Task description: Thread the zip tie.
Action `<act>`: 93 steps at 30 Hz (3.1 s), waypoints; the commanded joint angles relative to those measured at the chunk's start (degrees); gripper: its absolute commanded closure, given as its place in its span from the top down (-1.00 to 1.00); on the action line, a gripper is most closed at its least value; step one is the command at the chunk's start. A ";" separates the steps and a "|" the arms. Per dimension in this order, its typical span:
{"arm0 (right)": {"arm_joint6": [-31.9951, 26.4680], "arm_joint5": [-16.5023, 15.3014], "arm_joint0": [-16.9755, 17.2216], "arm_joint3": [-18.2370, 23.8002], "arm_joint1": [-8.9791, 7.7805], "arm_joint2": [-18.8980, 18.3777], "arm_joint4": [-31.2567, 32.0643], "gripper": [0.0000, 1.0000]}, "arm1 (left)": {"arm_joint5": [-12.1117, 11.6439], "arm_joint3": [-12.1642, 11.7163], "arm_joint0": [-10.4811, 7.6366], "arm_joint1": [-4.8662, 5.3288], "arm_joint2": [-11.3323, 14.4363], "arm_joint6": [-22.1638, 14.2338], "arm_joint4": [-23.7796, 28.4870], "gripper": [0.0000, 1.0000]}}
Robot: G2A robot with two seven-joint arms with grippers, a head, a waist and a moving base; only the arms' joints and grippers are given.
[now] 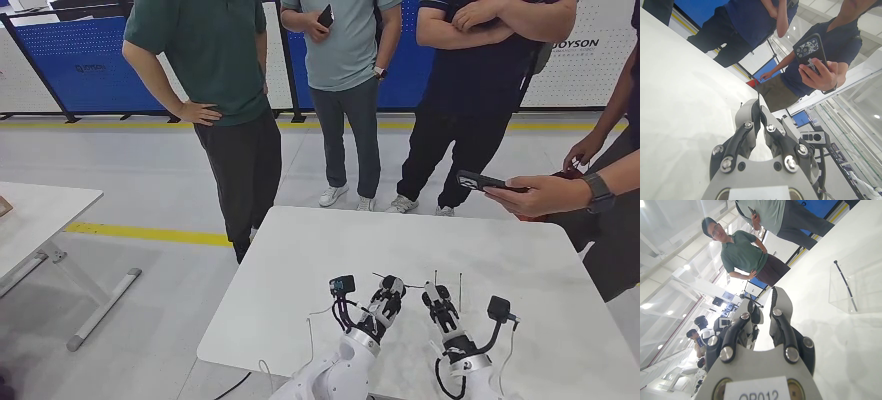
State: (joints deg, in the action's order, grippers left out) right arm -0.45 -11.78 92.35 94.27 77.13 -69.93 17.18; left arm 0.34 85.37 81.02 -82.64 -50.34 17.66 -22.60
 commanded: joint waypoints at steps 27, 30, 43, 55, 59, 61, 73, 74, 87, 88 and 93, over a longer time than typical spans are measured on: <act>0.17 -0.11 -0.25 0.46 0.03 0.13 0.40 -1.00 | -0.53 0.25 0.26 -0.42 -0.10 -0.03 -0.89 -1.00; 0.20 -0.19 -0.46 0.25 0.06 0.20 0.34 -1.00 | -0.73 0.36 0.36 -0.43 0.00 -0.43 -1.10 -1.00; 1.09 -1.51 -0.77 -0.54 0.18 0.21 -0.37 -1.00 | -1.63 0.69 0.62 -0.58 0.08 -0.95 -0.70 -1.00; 1.69 -0.91 -0.72 -0.28 0.24 0.23 0.08 -1.00 | -0.70 0.56 0.70 -0.61 -0.36 -0.68 -1.61 -1.00; 1.81 -0.28 -0.53 -0.01 0.24 0.19 0.49 -1.00 | -0.27 0.74 0.73 -0.60 -0.42 -0.85 -2.23 -0.86; 1.83 -0.08 -0.51 0.08 0.25 0.19 0.63 -1.00 | -0.12 0.83 0.74 -0.59 -0.42 -1.03 -2.48 -0.68; 2.06 1.75 -0.61 0.05 0.29 0.05 1.58 -1.00 | 0.15 1.56 1.07 -0.56 -1.11 -0.41 -3.16 -0.86; 2.04 1.92 -0.62 0.04 0.29 0.05 1.68 -1.00 | 0.13 1.67 1.15 -0.54 -1.21 -0.37 -3.24 -0.86; 2.19 1.72 -0.31 0.30 0.34 0.37 2.37 -1.00 | 0.67 1.58 0.98 -0.64 -0.73 -1.30 -4.52 -0.68; 2.18 1.66 -0.24 0.35 0.34 0.39 2.46 -1.00 | 0.74 1.52 0.91 -0.66 -0.70 -1.30 -4.50 -0.72; 2.11 1.50 -0.12 0.43 0.33 0.40 2.71 -1.00 | 1.29 1.17 0.53 -0.81 -0.59 -1.24 -4.50 -0.82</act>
State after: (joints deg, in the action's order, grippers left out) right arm 1.69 -10.26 92.23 94.72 77.46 -69.53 19.86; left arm 1.48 86.61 81.61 -83.42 -50.96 16.43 -27.05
